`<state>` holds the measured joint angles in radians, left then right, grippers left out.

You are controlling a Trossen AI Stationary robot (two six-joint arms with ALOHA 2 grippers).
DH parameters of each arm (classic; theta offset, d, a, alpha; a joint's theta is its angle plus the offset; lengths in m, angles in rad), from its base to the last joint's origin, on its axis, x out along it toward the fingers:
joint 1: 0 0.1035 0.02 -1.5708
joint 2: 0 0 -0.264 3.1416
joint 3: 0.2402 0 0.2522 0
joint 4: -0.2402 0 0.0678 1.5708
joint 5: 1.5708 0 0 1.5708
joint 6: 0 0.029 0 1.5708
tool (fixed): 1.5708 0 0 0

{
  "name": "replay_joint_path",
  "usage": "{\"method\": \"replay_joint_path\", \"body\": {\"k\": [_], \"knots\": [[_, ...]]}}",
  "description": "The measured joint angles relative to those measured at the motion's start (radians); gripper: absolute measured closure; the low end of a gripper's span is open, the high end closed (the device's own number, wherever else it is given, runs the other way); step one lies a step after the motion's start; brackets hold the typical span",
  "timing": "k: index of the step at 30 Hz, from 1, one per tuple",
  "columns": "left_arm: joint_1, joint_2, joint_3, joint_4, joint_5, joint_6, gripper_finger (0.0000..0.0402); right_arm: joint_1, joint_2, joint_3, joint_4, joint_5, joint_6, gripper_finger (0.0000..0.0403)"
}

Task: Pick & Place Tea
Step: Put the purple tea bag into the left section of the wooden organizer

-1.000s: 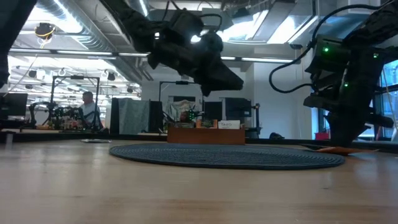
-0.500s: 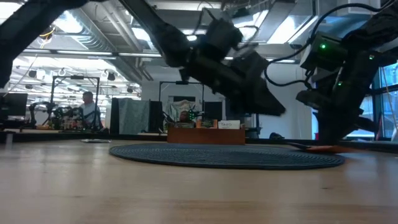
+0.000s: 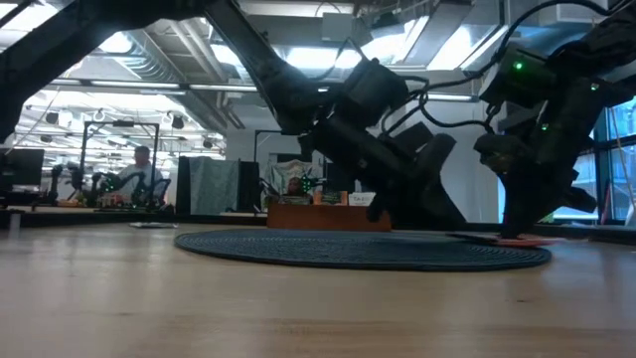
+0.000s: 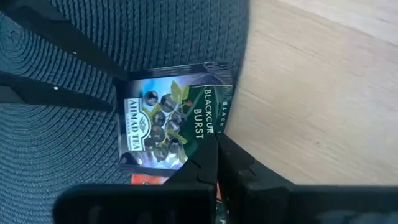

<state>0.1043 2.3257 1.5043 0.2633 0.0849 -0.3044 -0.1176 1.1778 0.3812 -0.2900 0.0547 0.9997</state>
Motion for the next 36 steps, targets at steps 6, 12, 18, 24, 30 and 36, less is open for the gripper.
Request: {"method": "replay_joint_path", "body": {"k": [6, 12, 18, 24, 30, 36], "knots": [[0.000, 0.000, 0.000, -0.027, -0.023, 0.031, 0.0318, 0.005, 0.000, 0.000, 0.008, 0.002, 0.002, 0.0398], [-0.002, 0.011, 0.002, -0.066, -0.057, 0.046, 0.0318, 0.005, -0.001, 0.001, 0.044, 0.012, -0.024, 0.0394], [-0.002, 0.022, 0.004, -0.067, -0.040, 0.041, 0.0318, 0.002, -0.002, 0.002, 0.062, -0.002, 0.000, 0.0319], [-0.004, 0.024, 0.003, -0.068, -0.042, 0.040, 0.0318, 0.002, -0.002, 0.003, 0.045, -0.045, 0.095, 0.0219], [-0.004, 0.026, 0.002, -0.071, -0.041, 0.038, 0.0318, 0.007, -0.003, 0.004, -0.006, -0.084, 0.099, 0.0169], [-0.004, 0.026, 0.001, -0.071, -0.041, 0.038, 0.0318, 0.023, -0.003, 0.004, 0.010, -0.082, 0.095, 0.0159]]}}
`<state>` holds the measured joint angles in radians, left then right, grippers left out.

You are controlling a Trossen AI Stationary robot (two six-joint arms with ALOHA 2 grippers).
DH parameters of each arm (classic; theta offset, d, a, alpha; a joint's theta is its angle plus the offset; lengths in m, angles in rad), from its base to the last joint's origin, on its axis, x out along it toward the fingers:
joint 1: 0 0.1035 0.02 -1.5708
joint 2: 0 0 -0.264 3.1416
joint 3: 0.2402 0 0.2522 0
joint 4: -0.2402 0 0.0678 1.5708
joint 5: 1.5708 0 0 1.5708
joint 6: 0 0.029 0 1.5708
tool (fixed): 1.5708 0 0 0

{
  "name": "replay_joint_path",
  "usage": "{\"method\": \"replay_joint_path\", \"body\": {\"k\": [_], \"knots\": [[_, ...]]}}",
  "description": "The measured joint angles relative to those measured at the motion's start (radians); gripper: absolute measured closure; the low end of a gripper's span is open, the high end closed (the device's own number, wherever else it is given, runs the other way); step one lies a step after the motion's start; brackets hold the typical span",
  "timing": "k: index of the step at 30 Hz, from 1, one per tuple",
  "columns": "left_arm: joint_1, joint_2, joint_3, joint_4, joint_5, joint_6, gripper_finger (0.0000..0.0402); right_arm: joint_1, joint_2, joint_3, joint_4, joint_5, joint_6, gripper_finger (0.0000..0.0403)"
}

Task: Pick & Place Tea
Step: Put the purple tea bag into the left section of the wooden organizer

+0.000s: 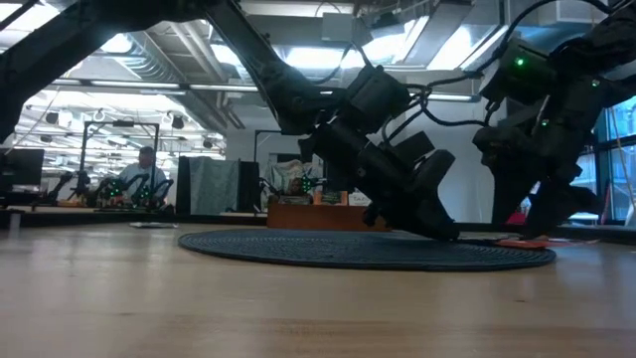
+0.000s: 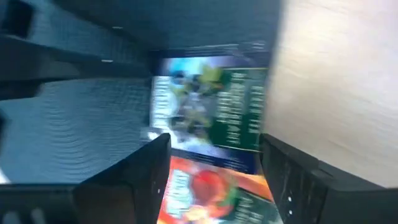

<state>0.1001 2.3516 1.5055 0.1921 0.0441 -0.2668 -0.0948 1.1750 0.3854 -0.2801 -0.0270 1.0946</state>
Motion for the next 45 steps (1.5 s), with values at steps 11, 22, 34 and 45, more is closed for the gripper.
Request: {"method": "replay_joint_path", "body": {"k": [11, 22, 34, 45], "knots": [[0.000, 0.000, -0.001, 0.000, 0.001, 0.000, 0.0318, 0.000, 0.001, -0.001, 0.122, -0.048, 0.034, 0.0159], [0.000, 0.000, -0.002, 0.000, 0.002, 0.016, 0.0318, 0.000, 0.001, -0.001, 0.124, 0.007, 0.079, 0.0211], [0.000, -0.002, -0.002, 0.002, 0.002, 0.018, 0.0318, 0.000, 0.001, -0.001, 0.120, 0.007, 0.048, 0.0374], [0.087, -0.221, -0.005, -0.083, 0.036, 0.075, 0.0318, -0.018, -0.071, 0.074, 0.039, 0.012, -0.151, 0.0397]]}}
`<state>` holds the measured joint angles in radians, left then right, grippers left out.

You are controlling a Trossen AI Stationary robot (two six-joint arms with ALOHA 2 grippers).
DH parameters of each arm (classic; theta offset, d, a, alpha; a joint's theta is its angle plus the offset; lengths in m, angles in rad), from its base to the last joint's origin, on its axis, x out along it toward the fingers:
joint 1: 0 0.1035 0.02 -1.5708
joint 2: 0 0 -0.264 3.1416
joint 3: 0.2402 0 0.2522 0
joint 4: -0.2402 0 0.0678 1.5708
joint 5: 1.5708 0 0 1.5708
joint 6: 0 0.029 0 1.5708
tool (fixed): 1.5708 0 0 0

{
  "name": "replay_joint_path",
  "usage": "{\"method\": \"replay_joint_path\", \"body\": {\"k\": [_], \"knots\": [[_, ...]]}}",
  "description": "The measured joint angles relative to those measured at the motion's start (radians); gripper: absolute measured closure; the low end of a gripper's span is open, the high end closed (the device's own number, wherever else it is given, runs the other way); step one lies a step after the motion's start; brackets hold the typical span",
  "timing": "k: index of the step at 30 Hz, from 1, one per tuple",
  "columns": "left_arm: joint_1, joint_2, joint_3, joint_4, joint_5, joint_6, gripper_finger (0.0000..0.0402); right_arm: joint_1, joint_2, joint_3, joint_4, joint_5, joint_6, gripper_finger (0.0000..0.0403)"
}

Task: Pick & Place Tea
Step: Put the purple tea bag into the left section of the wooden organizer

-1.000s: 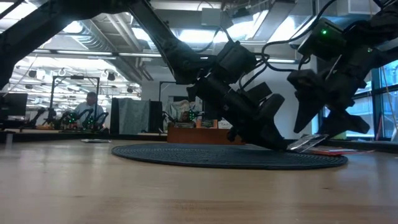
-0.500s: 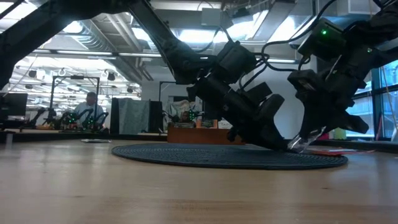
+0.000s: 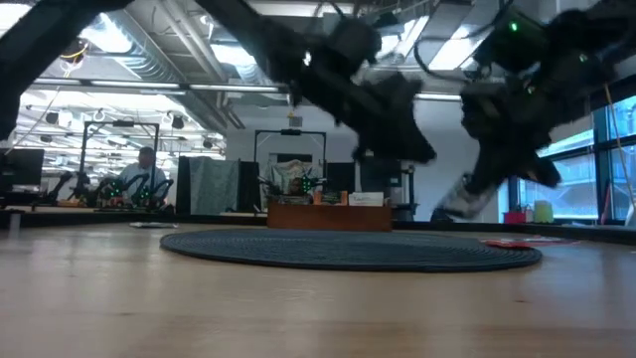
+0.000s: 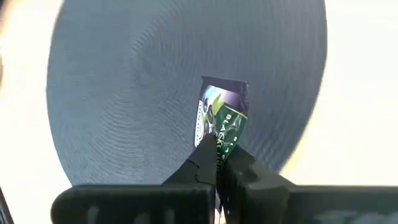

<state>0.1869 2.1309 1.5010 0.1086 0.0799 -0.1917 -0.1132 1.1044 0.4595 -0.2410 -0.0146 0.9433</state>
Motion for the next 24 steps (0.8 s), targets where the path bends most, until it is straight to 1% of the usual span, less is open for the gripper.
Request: {"method": "replay_joint_path", "body": {"k": [3, 5, 7, 9, 11, 13, 14, 19, 22, 24], "knots": [[0.037, -0.094, -0.001, -0.102, 0.004, 0.040, 0.0318, -0.016, -0.011, 0.087, -0.076, 0.004, -0.142, 0.0396], [0.062, -0.165, -0.002, -0.191, 0.031, 0.068, 0.0318, -0.021, -0.010, 0.167, -0.141, -0.001, -0.283, 0.0396], [0.087, -0.237, 0.000, -0.273, 0.098, 0.097, 0.0318, -0.021, -0.004, 0.251, -0.208, -0.007, -0.435, 0.0397], [0.108, -0.298, 0.000, -0.352, 0.197, 0.131, 0.0318, -0.021, -0.003, 0.337, -0.278, -0.022, -0.564, 0.0397], [0.118, -0.349, 0.000, -0.418, 0.292, 0.143, 0.0318, -0.021, -0.004, 0.424, -0.332, -0.038, -0.648, 0.0397], [0.120, -0.396, 0.000, -0.444, 0.357, 0.138, 0.0318, -0.021, -0.002, 0.501, -0.382, -0.038, -0.695, 0.0397], [0.117, -0.418, 0.000, -0.448, 0.372, 0.132, 0.0318, -0.021, -0.001, 0.536, -0.397, -0.039, -0.713, 0.0396], [0.086, -0.481, 0.000, -0.441, 0.360, 0.093, 0.0318, -0.015, 0.029, 0.641, -0.384, -0.039, -0.762, 0.0396], [0.065, -0.500, 0.001, -0.443, 0.361, 0.092, 0.0318, -0.002, 0.080, 0.669, -0.386, -0.042, -0.774, 0.0396], [0.053, -0.500, 0.002, -0.442, 0.362, 0.077, 0.0318, 0.005, 0.121, 0.691, -0.388, -0.069, -0.778, 0.0396]]}}
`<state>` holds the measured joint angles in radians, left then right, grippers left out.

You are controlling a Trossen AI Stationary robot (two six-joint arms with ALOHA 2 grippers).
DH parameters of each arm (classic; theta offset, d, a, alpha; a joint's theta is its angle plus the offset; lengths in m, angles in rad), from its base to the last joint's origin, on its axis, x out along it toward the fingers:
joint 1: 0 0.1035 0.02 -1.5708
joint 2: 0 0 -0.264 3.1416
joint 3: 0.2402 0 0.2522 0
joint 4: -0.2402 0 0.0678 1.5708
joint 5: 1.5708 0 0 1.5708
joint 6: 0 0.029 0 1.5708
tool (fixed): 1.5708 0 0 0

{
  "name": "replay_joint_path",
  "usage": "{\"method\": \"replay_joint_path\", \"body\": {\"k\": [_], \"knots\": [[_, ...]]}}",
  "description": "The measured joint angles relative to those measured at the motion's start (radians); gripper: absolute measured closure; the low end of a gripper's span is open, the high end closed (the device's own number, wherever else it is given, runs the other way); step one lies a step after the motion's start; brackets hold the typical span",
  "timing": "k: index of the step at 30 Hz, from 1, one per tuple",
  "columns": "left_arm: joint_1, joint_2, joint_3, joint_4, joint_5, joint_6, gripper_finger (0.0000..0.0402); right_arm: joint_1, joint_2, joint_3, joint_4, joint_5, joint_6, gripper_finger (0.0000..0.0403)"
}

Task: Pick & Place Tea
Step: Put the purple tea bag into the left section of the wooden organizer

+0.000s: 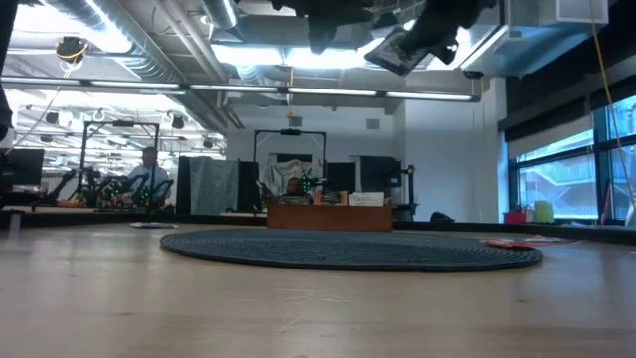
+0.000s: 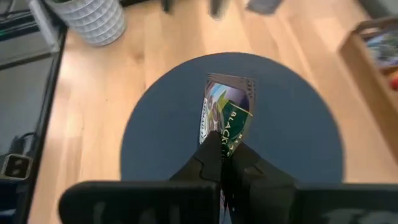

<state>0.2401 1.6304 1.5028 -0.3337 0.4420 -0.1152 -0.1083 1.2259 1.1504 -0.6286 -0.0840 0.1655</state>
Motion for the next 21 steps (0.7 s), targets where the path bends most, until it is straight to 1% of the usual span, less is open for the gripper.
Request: {"method": "replay_joint_path", "body": {"k": [3, 8, 10, 13, 17, 21], "knots": [[-0.016, 0.002, 0.000, -0.008, -0.003, -0.043, 0.0318, 0.013, 0.069, 0.045, 0.001, -0.023, -0.007, 0.0396], [-0.047, 0.003, 0.000, -0.069, -0.021, -0.039, 0.0318, 0.031, 0.151, 0.126, -0.048, -0.028, -0.039, 0.0395], [-0.056, 0.003, 0.000, -0.089, -0.042, -0.039, 0.0318, 0.039, 0.173, 0.144, -0.065, -0.058, -0.042, 0.0395], [-0.070, 0.003, 0.000, -0.124, -0.093, -0.019, 0.0318, 0.057, 0.189, 0.158, -0.064, -0.097, -0.041, 0.0395], [-0.096, 0.003, -0.007, -0.152, -0.178, -0.021, 0.0318, 0.079, 0.191, 0.155, -0.056, -0.099, -0.041, 0.0395], [-0.112, 0.003, -0.008, -0.151, -0.182, -0.029, 0.0318, 0.083, 0.191, 0.154, -0.035, -0.090, -0.041, 0.0395]]}}
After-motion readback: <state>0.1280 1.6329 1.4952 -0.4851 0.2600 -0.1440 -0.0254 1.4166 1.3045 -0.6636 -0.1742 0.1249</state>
